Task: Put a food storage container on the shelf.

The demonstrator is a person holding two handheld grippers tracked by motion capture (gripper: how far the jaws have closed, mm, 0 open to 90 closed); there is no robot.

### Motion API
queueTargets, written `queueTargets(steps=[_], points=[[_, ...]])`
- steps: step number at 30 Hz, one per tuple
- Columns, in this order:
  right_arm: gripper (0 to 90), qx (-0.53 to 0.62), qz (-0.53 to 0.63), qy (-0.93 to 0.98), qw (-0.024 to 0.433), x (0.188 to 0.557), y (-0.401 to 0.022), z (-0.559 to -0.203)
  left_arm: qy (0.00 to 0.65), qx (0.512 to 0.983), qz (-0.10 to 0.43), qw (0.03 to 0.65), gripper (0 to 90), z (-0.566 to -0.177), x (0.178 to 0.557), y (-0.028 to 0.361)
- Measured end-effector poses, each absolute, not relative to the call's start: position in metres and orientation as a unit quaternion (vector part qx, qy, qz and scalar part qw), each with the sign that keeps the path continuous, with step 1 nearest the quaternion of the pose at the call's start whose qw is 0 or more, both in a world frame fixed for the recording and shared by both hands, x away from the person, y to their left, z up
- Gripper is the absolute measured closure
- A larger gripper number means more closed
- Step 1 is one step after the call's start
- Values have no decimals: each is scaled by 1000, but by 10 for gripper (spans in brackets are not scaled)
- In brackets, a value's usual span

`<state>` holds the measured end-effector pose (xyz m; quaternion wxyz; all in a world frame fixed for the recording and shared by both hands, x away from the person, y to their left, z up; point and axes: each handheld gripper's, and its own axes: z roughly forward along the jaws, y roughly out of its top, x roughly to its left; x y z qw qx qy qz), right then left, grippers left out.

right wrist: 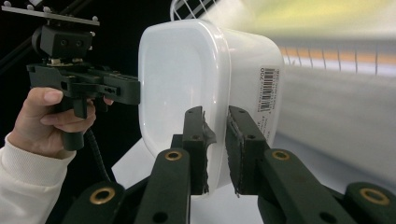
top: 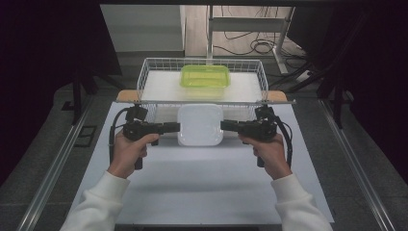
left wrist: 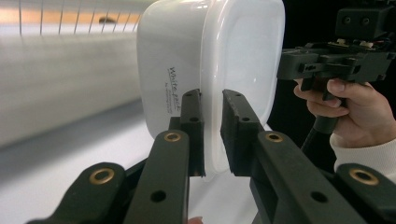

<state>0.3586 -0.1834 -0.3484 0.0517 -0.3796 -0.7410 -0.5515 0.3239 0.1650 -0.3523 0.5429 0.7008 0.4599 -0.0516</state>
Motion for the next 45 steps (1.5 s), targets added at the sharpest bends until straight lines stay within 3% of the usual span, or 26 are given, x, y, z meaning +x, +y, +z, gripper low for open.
queueTargets(steps=[18,27,35,45], points=[[775,-358,-579,-732,10,390,-177,-260,441,693,-21,570,789,-275,365,170],[775,-366,-579,-728,8,420,-177,-235,446,690,-25,569,789,-249,399,170],[775,-389,-573,-721,22,453,-176,-228,459,686,-47,562,790,-245,429,171],[778,-430,-554,-711,52,485,-176,-247,487,679,-92,542,790,-268,466,172]])
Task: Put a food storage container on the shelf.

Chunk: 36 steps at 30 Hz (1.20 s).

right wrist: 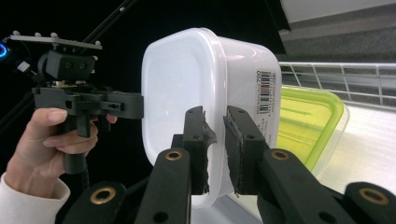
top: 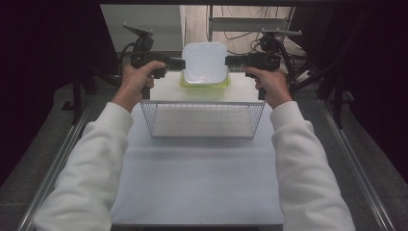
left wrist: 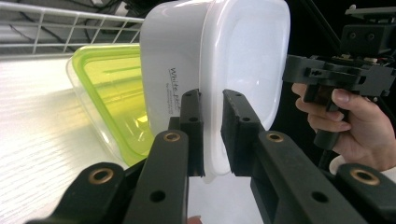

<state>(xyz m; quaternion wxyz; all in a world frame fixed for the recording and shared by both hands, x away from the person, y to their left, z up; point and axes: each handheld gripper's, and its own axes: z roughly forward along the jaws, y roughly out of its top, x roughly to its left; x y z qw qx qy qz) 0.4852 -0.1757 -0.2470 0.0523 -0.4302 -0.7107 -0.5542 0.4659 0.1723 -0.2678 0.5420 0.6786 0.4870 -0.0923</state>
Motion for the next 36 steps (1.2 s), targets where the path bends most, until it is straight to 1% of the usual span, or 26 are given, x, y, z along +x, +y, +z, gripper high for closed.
queueTargets(steps=[10,19,24,28,30,31,33,34,36], points=[[766,-469,-550,-686,84,503,-179,-258,502,656,-132,547,793,-271,485,173],[729,-501,-555,-652,128,521,-182,-268,526,612,-172,566,765,-282,505,177],[706,-517,-553,-638,143,529,-180,-274,531,598,-182,573,739,-290,512,178],[704,-516,-558,-633,147,531,-181,-276,528,601,-177,574,737,-289,511,178],[656,-516,-558,-634,146,530,-180,-275,525,607,-167,573,717,-288,509,176],[621,-514,-559,-635,143,530,-180,-276,522,609,-162,575,692,-287,508,174],[562,-510,-571,-628,139,529,-180,-273,514,618,-147,576,615,-284,505,173],[540,-508,-574,-629,134,528,-180,-272,510,625,-136,575,594,-283,502,172],[484,-502,-576,-635,114,523,-182,-268,501,639,-110,573,542,-279,495,172]])
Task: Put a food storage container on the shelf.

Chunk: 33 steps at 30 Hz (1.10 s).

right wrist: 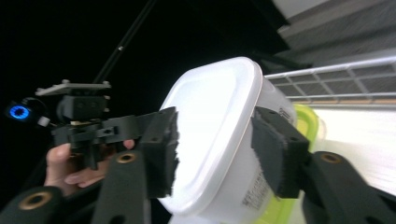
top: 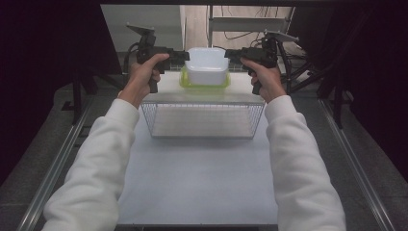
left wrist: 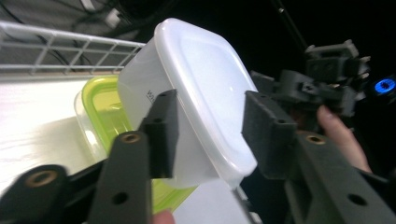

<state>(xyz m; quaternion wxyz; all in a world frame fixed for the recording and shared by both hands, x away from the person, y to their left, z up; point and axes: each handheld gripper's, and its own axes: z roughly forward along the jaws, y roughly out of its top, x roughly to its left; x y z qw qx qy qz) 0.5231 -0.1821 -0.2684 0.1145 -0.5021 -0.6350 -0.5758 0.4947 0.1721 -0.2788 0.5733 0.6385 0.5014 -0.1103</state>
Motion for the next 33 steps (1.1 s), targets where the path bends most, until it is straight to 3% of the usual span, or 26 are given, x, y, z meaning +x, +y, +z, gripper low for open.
queueTargets(steps=[5,15,23,28,33], points=[[399,-474,-584,-656,64,501,-193,-256,484,653,-66,578,415,-270,471,175],[316,-406,-570,-714,-22,438,-222,-260,440,695,-2,568,342,-285,402,186],[270,-388,-548,-737,-76,381,-251,-297,433,719,29,543,330,-324,355,198],[255,-376,-514,-763,-112,349,-259,-334,435,720,21,541,326,-363,319,200],[251,-385,-497,-771,-102,326,-263,-378,450,731,13,512,319,-412,297,197]])
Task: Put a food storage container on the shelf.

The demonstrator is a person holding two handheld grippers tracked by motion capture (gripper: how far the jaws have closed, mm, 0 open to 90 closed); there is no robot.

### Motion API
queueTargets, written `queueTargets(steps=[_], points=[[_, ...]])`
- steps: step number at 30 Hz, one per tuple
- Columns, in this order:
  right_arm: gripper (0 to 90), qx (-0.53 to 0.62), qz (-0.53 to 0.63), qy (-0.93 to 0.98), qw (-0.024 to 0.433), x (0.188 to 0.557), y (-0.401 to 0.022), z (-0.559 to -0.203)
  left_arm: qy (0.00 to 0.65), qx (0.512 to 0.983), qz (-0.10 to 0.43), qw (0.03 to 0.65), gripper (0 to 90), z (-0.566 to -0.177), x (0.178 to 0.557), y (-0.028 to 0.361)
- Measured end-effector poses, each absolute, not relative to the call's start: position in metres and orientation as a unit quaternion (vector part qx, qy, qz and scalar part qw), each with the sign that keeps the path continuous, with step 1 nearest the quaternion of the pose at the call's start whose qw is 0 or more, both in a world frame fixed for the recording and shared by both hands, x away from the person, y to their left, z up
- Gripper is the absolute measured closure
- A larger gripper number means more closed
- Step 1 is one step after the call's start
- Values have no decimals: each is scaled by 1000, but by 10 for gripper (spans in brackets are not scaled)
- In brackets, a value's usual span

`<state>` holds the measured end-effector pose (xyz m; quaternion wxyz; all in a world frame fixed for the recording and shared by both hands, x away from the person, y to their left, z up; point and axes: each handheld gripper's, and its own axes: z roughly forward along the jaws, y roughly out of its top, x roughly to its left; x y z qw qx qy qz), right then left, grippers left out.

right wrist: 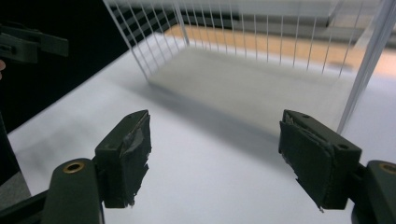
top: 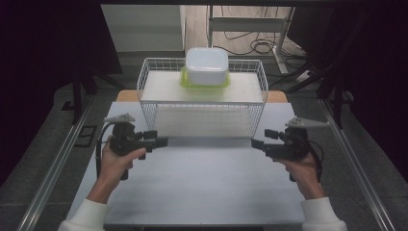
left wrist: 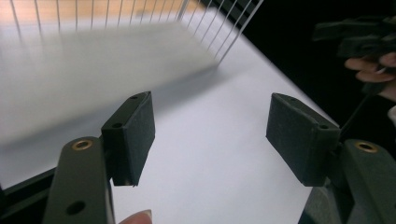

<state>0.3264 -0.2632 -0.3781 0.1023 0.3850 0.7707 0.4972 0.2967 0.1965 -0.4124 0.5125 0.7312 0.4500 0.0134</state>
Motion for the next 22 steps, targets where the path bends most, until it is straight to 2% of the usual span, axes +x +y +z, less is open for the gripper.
queueTargets(steps=[3,10,22], points=[[251,395,483,777,88,318,-266,-402,465,753,15,465,315,-439,295,192],[239,407,442,797,64,312,-269,-445,480,750,8,456,321,-459,294,193],[248,420,466,776,67,314,-274,-450,478,754,15,451,306,-462,296,190]])
